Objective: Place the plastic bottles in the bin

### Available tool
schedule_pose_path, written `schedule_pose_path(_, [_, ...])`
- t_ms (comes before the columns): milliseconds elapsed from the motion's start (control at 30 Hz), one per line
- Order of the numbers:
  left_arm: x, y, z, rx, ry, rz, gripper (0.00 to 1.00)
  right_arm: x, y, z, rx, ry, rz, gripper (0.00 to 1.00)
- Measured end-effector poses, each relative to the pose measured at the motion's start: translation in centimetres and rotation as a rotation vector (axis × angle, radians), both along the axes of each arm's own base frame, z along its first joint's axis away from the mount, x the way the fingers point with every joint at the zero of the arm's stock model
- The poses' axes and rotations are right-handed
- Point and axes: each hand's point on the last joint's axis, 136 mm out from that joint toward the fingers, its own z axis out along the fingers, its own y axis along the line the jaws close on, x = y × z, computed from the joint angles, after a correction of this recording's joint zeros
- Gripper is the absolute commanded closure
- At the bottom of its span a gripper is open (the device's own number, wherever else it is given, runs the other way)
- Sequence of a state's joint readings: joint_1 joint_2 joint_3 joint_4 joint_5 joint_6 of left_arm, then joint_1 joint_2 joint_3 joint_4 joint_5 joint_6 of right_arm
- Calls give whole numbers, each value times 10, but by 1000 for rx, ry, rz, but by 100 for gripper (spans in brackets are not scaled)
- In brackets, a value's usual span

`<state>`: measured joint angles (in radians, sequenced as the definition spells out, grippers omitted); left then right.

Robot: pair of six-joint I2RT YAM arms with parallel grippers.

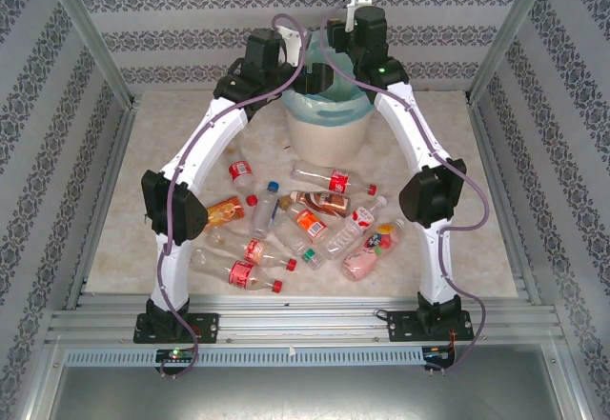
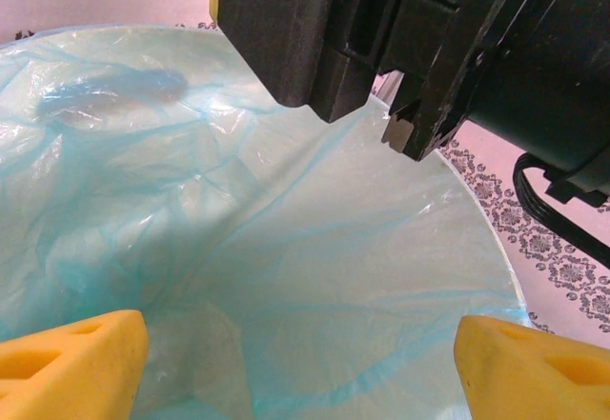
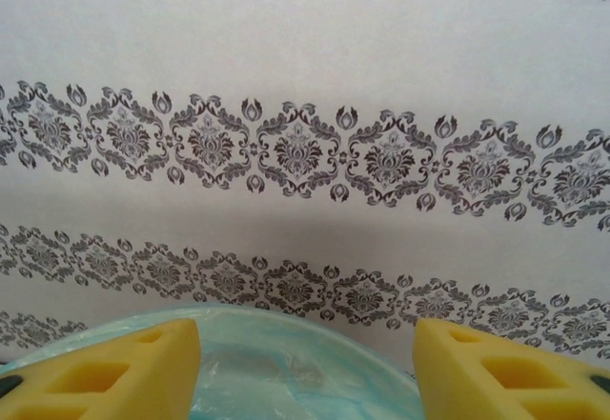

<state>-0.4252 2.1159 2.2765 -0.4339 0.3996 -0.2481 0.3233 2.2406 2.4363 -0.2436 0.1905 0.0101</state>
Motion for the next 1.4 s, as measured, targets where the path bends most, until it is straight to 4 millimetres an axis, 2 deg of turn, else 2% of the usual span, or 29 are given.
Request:
schedule_pose_path(167, [0,0,-1,1,2,0,17,-8,1,9,7,2,11,37])
schedule_pose_path(300, [-4,2,-2,13,15,-1,18,-29,3,30,45,6,30,37])
schedule_pose_path(367, [-8,5,3,24,12,2,18,-52,5,47,65,5,43,36])
schedule_pose_path(467, [-22,10,18,54,-25,6,17,-99,9,75,92,-12,74,34])
schedule_pose_path(600, [-55,11,51,77,-101,-7,17,-170,6,112,154,-60,117,35])
schedule_pose_path(700, [-85,8,72,83,-164,-42,16,-216,-15,109,210,-60,104,37])
schedule_pose_path(767, [-104,3,77,95,-209,-77,13,-237,-30,89,244,-31,73,38])
schedule_pose_path(867, [-140,-12,63,127,-272,-171,6,-261,-48,27,289,72,22,38])
schedule_pose_path(1000, [-191,-44,16,194,-326,-336,3,-285,-72,-85,302,295,-77,39])
schedule_pose_path(1067, [-212,-64,-6,224,-333,-418,3,-299,-86,-131,304,397,-134,39])
schedule_pose_path(1133, [-231,-84,-26,242,-323,-504,4,-317,-102,-165,329,480,-184,41])
schedule_pose_path(1300, [-258,-116,-51,238,-302,-617,7,-354,-138,-209,435,566,-298,42])
schedule_pose_path(1400, [-272,-132,-67,241,-288,-678,8,-371,-152,-234,502,612,-349,43])
